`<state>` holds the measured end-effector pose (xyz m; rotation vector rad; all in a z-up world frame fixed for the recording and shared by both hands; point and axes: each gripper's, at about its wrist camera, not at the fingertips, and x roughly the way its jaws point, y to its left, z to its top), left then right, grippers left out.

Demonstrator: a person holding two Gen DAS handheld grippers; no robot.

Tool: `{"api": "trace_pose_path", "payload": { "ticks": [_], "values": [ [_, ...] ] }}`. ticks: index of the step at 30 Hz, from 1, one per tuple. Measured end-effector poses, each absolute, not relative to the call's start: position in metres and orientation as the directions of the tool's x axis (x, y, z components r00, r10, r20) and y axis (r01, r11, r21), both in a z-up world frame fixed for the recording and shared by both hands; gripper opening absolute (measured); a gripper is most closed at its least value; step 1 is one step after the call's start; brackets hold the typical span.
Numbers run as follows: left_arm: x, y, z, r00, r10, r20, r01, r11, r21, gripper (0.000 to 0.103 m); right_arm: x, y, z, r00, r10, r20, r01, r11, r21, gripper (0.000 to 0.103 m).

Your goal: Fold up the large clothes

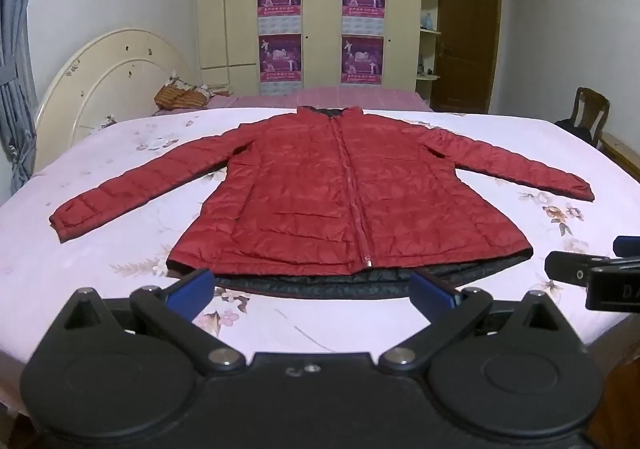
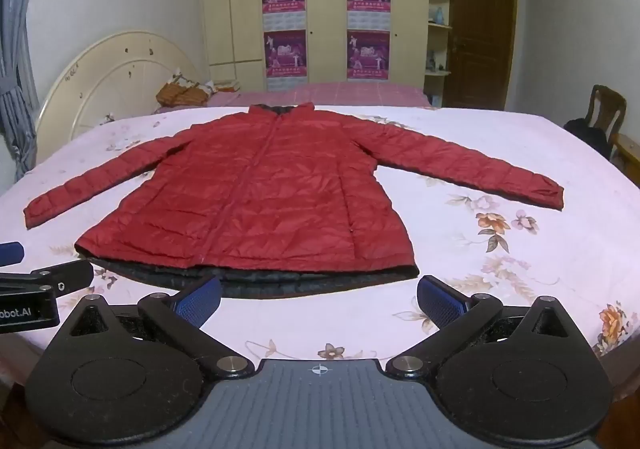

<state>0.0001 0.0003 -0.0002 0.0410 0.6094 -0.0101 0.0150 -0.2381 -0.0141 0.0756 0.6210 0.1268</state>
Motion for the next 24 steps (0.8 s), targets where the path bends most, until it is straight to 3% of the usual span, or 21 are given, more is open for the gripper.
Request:
{"api": "trace_pose_path", "payload": {
  "ticks": [24],
  "values": [
    [-0.0025,0.0019,0.0043,0.821,0.007,-0.571,0.011,1.000,0.029,0.103,0.0149,-0.2336,-0.0102,0.805,0.148,-0.574,-0.103,0.988,0.111,0.103]
  ]
}}
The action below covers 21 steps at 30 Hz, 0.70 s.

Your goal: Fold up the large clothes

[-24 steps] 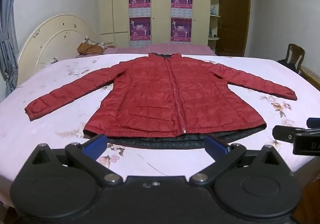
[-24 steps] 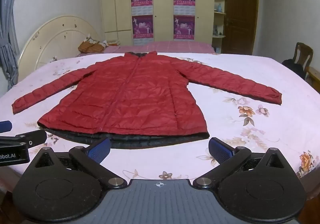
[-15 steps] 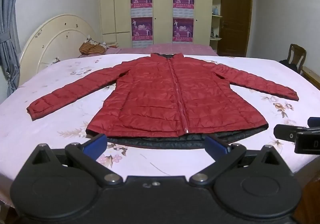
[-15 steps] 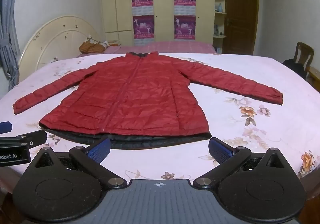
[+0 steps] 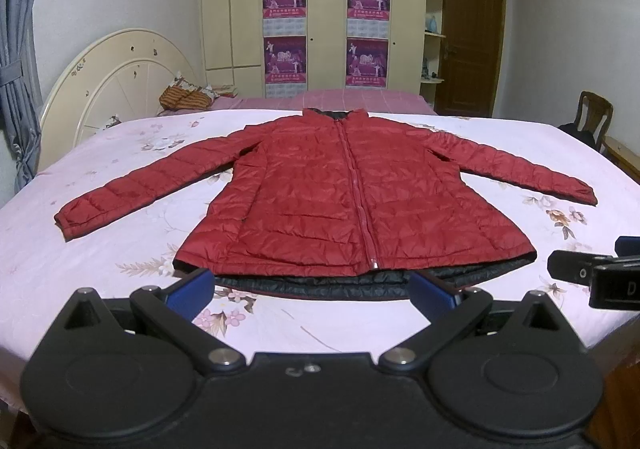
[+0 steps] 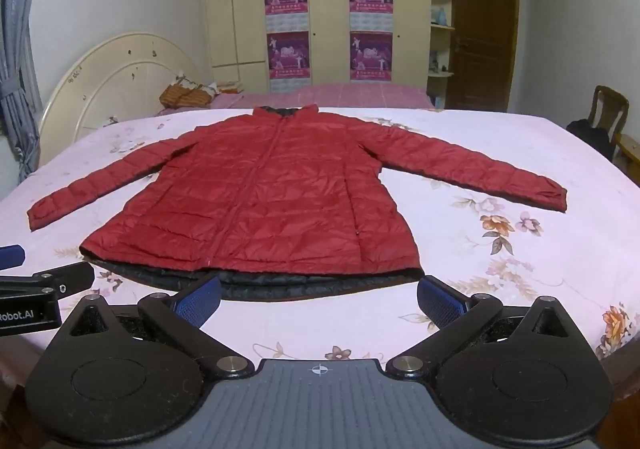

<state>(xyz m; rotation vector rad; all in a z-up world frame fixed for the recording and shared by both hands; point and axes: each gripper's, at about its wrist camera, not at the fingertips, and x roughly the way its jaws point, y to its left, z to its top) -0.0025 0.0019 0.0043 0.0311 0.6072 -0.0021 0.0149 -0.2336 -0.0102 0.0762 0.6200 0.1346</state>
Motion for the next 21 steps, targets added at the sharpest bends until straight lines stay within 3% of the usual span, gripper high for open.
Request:
{"api": "trace_pose_path", "payload": {
  "ticks": [21],
  "values": [
    [-0.0044,0.0063,0.0058,0.821,0.010,-0.570,0.006,1.000,0.027,0.103,0.0153,-0.2336,-0.0103,0.807,0.148,-0.571,-0.103,0.989,0.111,0.103]
  ]
}}
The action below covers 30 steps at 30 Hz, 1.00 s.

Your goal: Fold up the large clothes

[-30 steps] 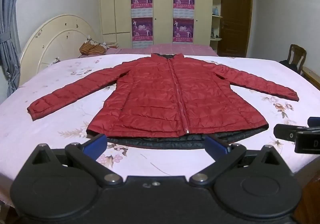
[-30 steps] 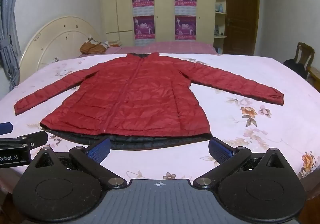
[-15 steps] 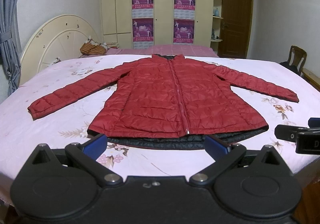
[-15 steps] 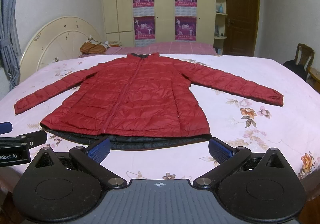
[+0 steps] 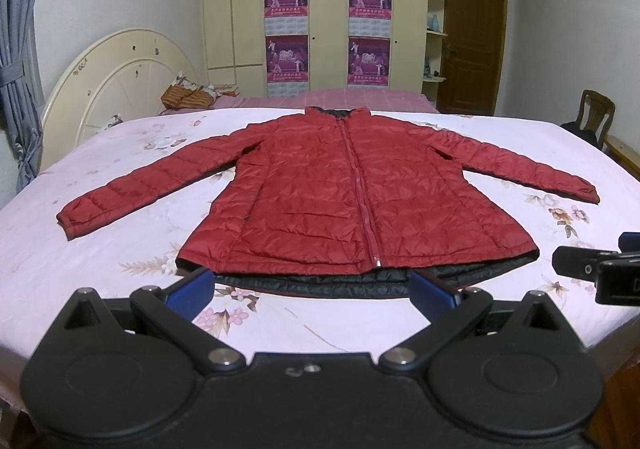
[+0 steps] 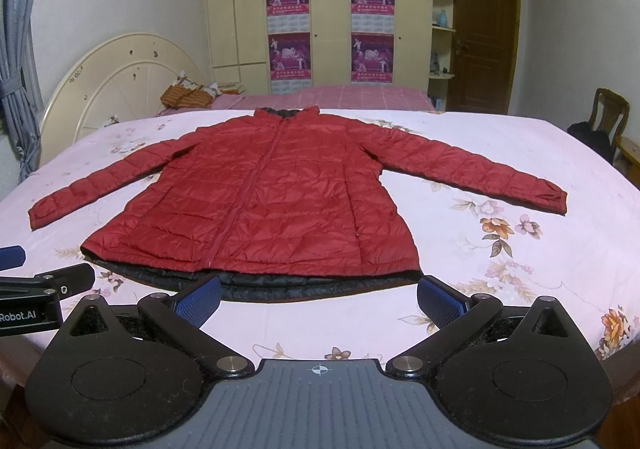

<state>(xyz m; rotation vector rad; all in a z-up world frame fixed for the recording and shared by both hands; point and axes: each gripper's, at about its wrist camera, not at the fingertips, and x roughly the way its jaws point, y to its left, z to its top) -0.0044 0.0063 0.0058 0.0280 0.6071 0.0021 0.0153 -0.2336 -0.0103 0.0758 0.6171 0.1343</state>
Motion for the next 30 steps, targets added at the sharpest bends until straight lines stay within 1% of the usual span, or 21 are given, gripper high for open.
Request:
{"api": "trace_pose_path", "payload": {
  "ticks": [30],
  "values": [
    [-0.0049,0.0089,0.0051,0.821,0.010,-0.571,0.006,1.000,0.027,0.103,0.0162,-0.2326,-0.0063,0.806,0.150,-0.572,-0.107,0.988,0.110,0.103]
  ]
}}
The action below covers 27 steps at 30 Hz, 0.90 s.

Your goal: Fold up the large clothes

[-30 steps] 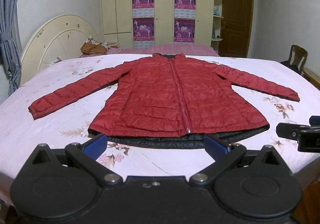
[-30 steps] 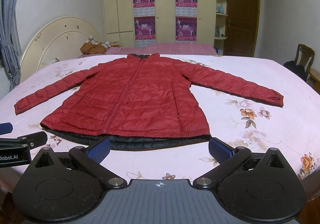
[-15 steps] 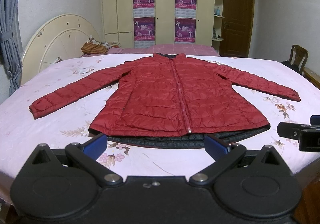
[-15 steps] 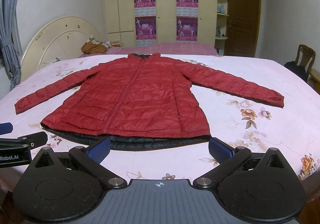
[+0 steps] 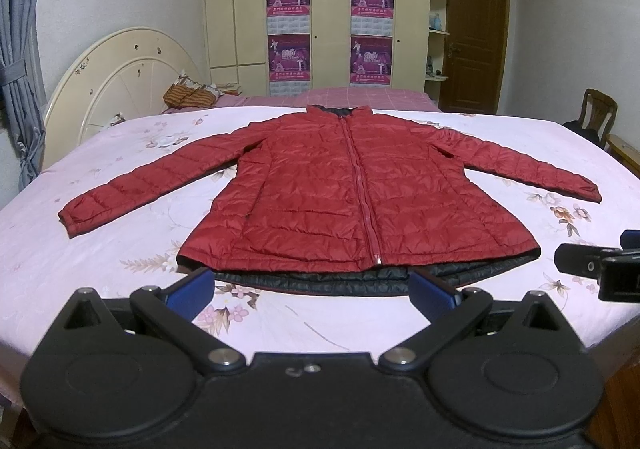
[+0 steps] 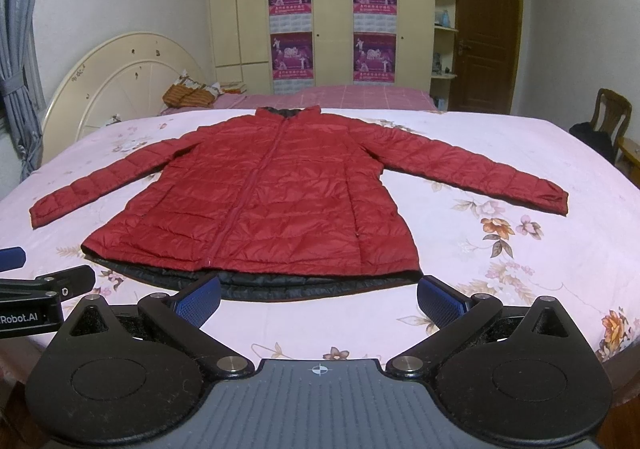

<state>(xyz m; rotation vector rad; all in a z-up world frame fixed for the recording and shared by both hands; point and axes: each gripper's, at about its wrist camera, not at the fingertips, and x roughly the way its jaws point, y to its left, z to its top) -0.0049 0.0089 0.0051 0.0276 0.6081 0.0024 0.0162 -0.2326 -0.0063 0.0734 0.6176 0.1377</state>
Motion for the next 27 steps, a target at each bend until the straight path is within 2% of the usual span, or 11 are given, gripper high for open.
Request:
{"api": "trace_pose_path", "payload": {
  "ticks": [27],
  "values": [
    [-0.0063,0.0078,0.0004,0.822,0.025,-0.568,-0.006,0.999,0.034,0.103,0.0153,-0.2346,-0.0069,0.807,0.154,-0.570,-0.112,0.988,0.109,0.103]
  ]
}}
